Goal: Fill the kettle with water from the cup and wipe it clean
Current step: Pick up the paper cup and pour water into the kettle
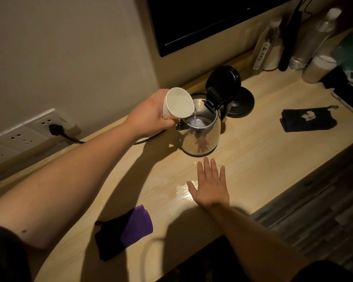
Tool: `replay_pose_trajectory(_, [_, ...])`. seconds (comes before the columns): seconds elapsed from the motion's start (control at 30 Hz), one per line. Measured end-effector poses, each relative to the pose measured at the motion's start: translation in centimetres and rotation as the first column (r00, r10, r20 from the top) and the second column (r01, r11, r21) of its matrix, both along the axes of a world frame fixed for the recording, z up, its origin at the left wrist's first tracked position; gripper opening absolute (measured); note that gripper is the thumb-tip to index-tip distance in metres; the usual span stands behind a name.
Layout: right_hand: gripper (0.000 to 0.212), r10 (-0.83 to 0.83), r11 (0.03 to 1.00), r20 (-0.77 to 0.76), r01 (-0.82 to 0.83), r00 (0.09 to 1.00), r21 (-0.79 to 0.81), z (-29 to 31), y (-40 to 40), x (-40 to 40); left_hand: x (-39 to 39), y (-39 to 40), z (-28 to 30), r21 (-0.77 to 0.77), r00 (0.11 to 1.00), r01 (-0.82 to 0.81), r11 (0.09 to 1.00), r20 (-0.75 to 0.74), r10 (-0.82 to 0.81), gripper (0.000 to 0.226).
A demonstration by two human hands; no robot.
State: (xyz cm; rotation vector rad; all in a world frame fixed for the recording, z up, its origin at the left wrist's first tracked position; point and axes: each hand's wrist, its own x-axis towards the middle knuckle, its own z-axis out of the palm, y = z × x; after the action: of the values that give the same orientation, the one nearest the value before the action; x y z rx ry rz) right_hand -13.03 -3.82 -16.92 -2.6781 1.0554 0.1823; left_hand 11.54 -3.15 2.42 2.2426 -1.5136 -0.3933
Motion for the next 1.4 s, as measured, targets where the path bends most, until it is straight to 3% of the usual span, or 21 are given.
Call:
replay_pose_trajectory(0.27, [0.084, 0.017, 1.0, -0.051, -0.016, 0.999, 0.01, 0.51, -0.13, -0.01, -0.11, -0.11, 0.38, 0.008, 1.0, 0.016, 1.0, 0.017, -0.016, 0.077])
replay_pose_trajectory(1.4, [0.081, 0.013, 0.999, 0.015, -0.012, 1.0, -0.032, 0.19, 0.14, -0.22, 0.06, -0.54, 0.99, 0.053, 0.994, 0.068, 0.996, 0.077, -0.072, 0.075])
